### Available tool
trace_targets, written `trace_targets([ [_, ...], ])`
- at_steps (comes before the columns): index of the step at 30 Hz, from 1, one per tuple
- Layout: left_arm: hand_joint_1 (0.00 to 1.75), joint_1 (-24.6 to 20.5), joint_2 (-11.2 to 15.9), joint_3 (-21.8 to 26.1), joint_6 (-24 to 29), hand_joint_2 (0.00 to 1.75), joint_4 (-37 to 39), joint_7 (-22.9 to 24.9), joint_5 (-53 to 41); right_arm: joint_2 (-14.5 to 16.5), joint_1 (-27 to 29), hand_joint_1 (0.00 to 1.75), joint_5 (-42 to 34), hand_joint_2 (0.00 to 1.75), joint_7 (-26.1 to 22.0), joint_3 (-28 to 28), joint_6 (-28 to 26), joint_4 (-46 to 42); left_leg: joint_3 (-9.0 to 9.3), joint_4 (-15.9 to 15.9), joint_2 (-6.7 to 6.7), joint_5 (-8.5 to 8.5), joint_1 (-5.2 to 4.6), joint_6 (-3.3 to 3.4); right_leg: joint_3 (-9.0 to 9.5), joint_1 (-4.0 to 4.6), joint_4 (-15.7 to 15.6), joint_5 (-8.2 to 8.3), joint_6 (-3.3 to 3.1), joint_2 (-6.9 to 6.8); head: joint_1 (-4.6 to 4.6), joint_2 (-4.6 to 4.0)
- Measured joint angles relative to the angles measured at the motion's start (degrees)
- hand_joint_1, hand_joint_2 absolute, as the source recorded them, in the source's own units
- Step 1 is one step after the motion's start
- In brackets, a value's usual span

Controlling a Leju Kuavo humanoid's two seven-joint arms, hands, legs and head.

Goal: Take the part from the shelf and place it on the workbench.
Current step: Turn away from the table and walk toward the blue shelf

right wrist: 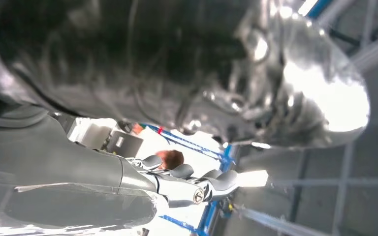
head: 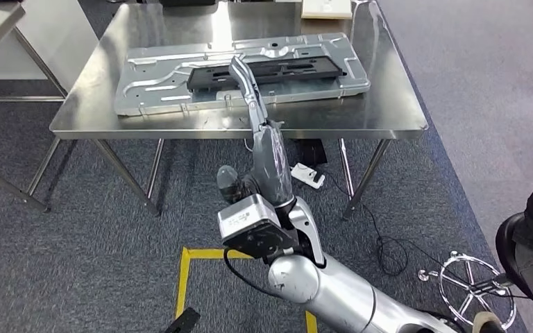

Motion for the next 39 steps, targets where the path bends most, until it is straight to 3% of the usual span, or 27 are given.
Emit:
trace_targets([
  [3, 0.00, -0.1, 0.0, 0.0, 0.0, 0.00, 0.0, 0.2, 0.1, 0.4, 0.1, 0.00, 0.3, 0.00, 0.0, 0.1, -0.6, 0.0, -0.21, 0.0, -0.22, 1.12, 0.13, -0.83, -0.23, 0.14, -1.0, 0.41, -1.10, 0.10, 0.21, 0.01],
  [4, 0.00, -0.1, 0.1, 0.0, -0.1, 0.00, 0.0, 0.2, 0.1, 0.5, 0.2, 0.00, 0.3, 0.00, 0.1, 0.2, -0.7, 0.0, -0.60, 0.3, -0.34, 0.70, 0.24, -1.15, -0.62, 0.08, -1.0, 0.98, -1.54, 0.01, 0.20, 0.01],
  [5, 0.00, -0.1, 0.1, 0.0, -0.1, 0.00, 0.1, 0.3, 0.1, 0.7, 0.2, 0.00, 0.2, 0.00, 0.1, 0.2, -0.8, 0.0, -1.20, 1.3, -0.45, -0.59, 0.34, -1.48, -1.15, -0.03, -1.1, 1.66, -1.99, -0.08, 0.10, 0.00],
  [6, 0.00, -0.1, 0.2, 0.0, -0.1, 0.00, 0.1, 0.3, 0.1, 0.9, 0.2, 0.00, 0.2, 0.00, 0.1, 0.3, -0.9, 0.0, -2.01, 3.6, -0.51, -3.06, 0.43, -1.78, -1.83, -0.08, -1.1, 2.36, -2.33, -0.13, -0.01, 0.00],
  [8, 0.00, -0.2, 0.2, 0.0, -0.2, 0.00, 0.1, 0.4, 0.2, 1.4, 0.2, 0.00, 0.1, 0.00, 0.2, 0.3, -1.1, 0.1, -3.83, 10.7, -0.48, -8.97, 0.53, -2.26, -3.45, -0.02, -1.0, 3.68, -2.61, -0.16, -0.23, 0.00],
  [9, 0.00, -0.2, 0.2, 0.0, -0.3, 0.00, 0.1, 0.4, 0.2, 1.6, 0.3, 0.00, 0.1, 0.00, 0.2, 0.3, -1.2, 0.1, -4.53, 14.5, -0.46, -11.11, 0.57, -2.41, -4.29, 0.03, -1.0, 4.29, -2.64, -0.22, -0.24, 0.00],
  [10, 0.00, -0.2, 0.2, 0.0, -0.4, 0.00, 0.1, 0.4, 0.2, 1.7, 0.3, 0.00, 0.0, 0.00, 0.2, 0.3, -1.3, 0.1, -4.75, 17.2, -0.46, -12.04, 0.58, -2.48, -5.08, 0.08, -0.9, 4.79, -2.62, -0.30, -0.24, 0.00],
  [11, 0.00, -0.2, 0.2, 0.0, -0.5, 0.00, 0.1, 0.5, 0.2, 1.7, 0.4, 0.00, -0.1, 0.00, 0.2, 0.4, -1.4, 0.1, -4.27, 18.3, -0.46, -11.94, 0.62, -2.48, -5.81, 0.11, -0.8, 5.26, -2.59, -0.38, -0.24, 0.00],
  [12, 0.00, -0.2, 0.2, 0.0, -0.7, 0.00, 0.1, 0.5, 0.2, 1.8, 0.4, 0.00, -0.2, 0.00, 0.2, 0.4, -1.7, 0.1, -2.88, 17.5, -0.46, -11.00, 0.67, -2.42, -6.44, 0.13, -0.7, 5.67, -2.51, -0.45, -0.24, 0.00],
  [13, 0.00, -0.3, 0.2, 0.0, -0.8, 0.00, 0.1, 0.6, 0.2, 2.0, 0.5, 0.00, -0.5, 0.00, 0.1, 0.4, -1.9, 0.1, -0.50, 14.7, -0.46, -9.59, 0.73, -2.31, -6.93, 0.14, -0.7, 6.04, -2.39, -0.46, -0.25, 0.00],
  [14, 0.00, -0.4, 0.2, 0.0, -0.8, 0.00, 0.1, 0.7, 0.2, 2.1, 0.5, 0.00, -0.8, 0.00, 0.1, 0.4, -2.2, 0.1, 2.53, 10.4, -0.49, -8.43, 0.79, -2.17, -7.28, 0.16, -0.6, 6.38, -2.21, -0.45, -0.25, 0.00],
  [16, 0.00, -0.8, 0.2, 0.0, -0.9, 0.00, 0.1, 0.9, 0.1, 2.5, 0.3, 0.00, -1.5, 0.00, 0.0, 0.4, -2.7, 0.2, 7.69, 2.6, -0.64, -7.82, 0.66, -1.79, -7.74, 0.26, -0.6, 7.07, -1.69, -0.42, -0.22, 0.00],
  [17, 0.00, -1.0, 0.2, 0.0, -1.0, 0.00, 0.1, 0.9, 0.1, 2.7, 0.2, 0.00, -1.9, 0.00, -0.1, 0.4, -2.8, 0.2, 8.91, 0.4, -0.73, -8.08, 0.50, -1.57, -7.88, 0.29, -0.7, 7.50, -1.38, -0.43, -0.21, 0.00],
  [19, 0.00, -1.2, 0.2, 0.0, -1.1, 0.00, 0.1, 1.0, 0.1, 2.9, 0.1, 0.00, -2.6, 0.00, -0.1, 0.4, -2.8, 0.4, 9.00, -1.1, -0.78, -7.89, 0.26, -0.84, -8.12, 0.25, -1.1, 8.55, -0.73, -0.42, -0.16, 0.00],
  [21, 0.00, -1.2, 0.2, 0.0, -1.1, 0.00, 0.1, 1.1, 0.1, 3.0, 0.1, 0.00, -3.2, 0.00, -0.1, 0.4, -2.8, 0.8, 8.30, -1.6, -0.57, -6.81, 0.32, 0.18, -8.89, 0.21, -0.3, 7.34, -0.29, -0.37, -0.15, 0.00],
  [22, 0.00, -1.2, 0.2, 0.0, -1.1, 0.00, 0.1, 1.1, 0.1, 3.0, 0.0, 0.00, -3.5, 0.00, -0.1, 0.4, -2.8, 0.9, 7.77, -1.7, -0.46, -6.16, 0.36, 0.69, -9.67, 0.26, 1.6, 5.25, -0.20, -0.35, -0.13, 0.00],
  [24, 0.00, -1.3, 0.2, 0.0, -1.1, 0.00, 0.1, 1.2, 0.1, 3.0, 0.0, 0.00, -4.0, 0.00, 0.0, 0.4, -2.7, 1.2, 6.40, -1.6, -0.39, -5.09, 0.14, 1.28, -11.79, 0.32, 8.7, -0.42, -0.27, -0.35, -0.01, 0.00],
  [25, 0.00, -1.4, 0.2, 0.0, -1.1, 0.00, 0.1, 1.2, 0.1, 3.0, 0.1, 0.00, -4.2, 0.00, 0.1, 0.4, -2.6, 1.4, 5.59, -1.4, -0.39, -4.58, -0.03, 1.41, -12.57, 0.41, 12.5, -2.29, -0.37, -0.35, 0.03, 0.00],
  [26, 0.00, -1.4, 0.2, 0.0, -1.1, 0.00, 0.1, 1.2, 0.1, 3.0, 0.0, 0.00, -4.4, 0.00, 0.1, 0.4, -2.5, 1.6, 4.77, -1.3, -0.38, -4.10, -0.21, 1.48, -12.68, 0.52, 15.0, -2.88, -0.56, -0.34, 0.08, 0.00],
  [27, 0.00, -1.4, 0.2, 0.0, -1.1, 0.00, 0.1, 1.3, 0.2, 3.0, 0.0, 0.00, -4.6, 0.00, 0.1, 0.4, -2.3, 1.7, 3.98, -1.1, -0.38, -3.64, -0.39, 1.52, -11.84, 0.66, 15.6, -2.26, -0.83, -0.34, 0.08, 0.00],
  [28, 0.00, -1.4, 0.2, 0.0, -1.1, 0.00, 0.1, 1.3, 0.2, 3.0, 0.0, 0.00, -4.7, 0.00, 0.2, 0.4, -2.1, 1.9, 3.25, -0.9, -0.39, -3.21, -0.54, 1.54, -9.99, 0.85, 14.1, -0.81, -1.19, -0.35, 0.07, 0.00],
  [30, 0.00, -1.4, 0.2, 0.0, -1.1, 0.00, 0.1, 1.3, 0.2, 3.1, -0.1, 0.00, -4.9, 0.00, 0.5, 0.4, -1.6, 2.1, 2.03, -0.4, -0.43, -2.48, -0.76, 1.42, -4.22, 1.41, 6.5, 1.22, -2.10, -0.36, 0.07, 0.00],
  [32, 0.00, -1.5, 0.1, 0.0, -1.1, 0.00, 0.1, 1.4, 0.2, 3.2, -0.6, 0.00, -4.7, 0.00, 1.2, 0.7, -0.4, 2.4, 1.29, -0.1, -0.40, -1.62, -0.74, 1.03, -0.19, 1.81, 0.0, 0.95, -2.57, -0.36, 0.07, 0.00],
  [34, 0.00, -1.6, 0.1, 0.0, -1.1, 0.00, 0.1, 1.6, 0.2, 3.2, -1.1, 0.00, -4.4, 0.00, 2.0, 1.1, 0.9, 2.7, 0.99, -0.4, -0.38, -0.54, -0.65, 0.44, 0.18, 1.87, -1.9, 1.02, -2.66, -0.37, 0.15, 0.00],
  [36, 0.00, -1.7, 0.2, 0.0, -1.2, 0.00, 0.2, 1.7, 0.3, 3.2, -1.2, 0.00, -4.1, 0.00, 2.5, 1.4, 1.8, 3.0, 0.27, 0.3, -0.55, -1.55, -0.64, -0.23, -0.49, 1.60, -2.6, 2.38, -3.00, -0.60, 0.15, 0.00],
  [37, 0.00, -1.7, 0.2, 0.0, -1.2, 0.00, 0.2, 1.7, 0.3, 3.2, -1.3, 0.00, -4.0, 0.00, 2.8, 1.6, 2.3, 3.1, -0.45, 2.1, -0.63, -3.59, -0.58, -0.62, -1.05, 1.40, -2.8, 3.14, -3.25, -0.72, 0.04, 0.00],
  [39, 0.00, -1.7, 0.2, 0.0, -1.4, 0.00, 0.2, 1.7, 0.2, 3.2, -1.5, 0.00, -4.6, 0.00, 3.9, 1.9, 4.4, 3.5, -2.28, 8.4, -0.64, -9.18, -0.04, -1.44, -2.53, 1.27, -2.9, 4.49, -3.59, -0.82, -0.13, 0.00],
])
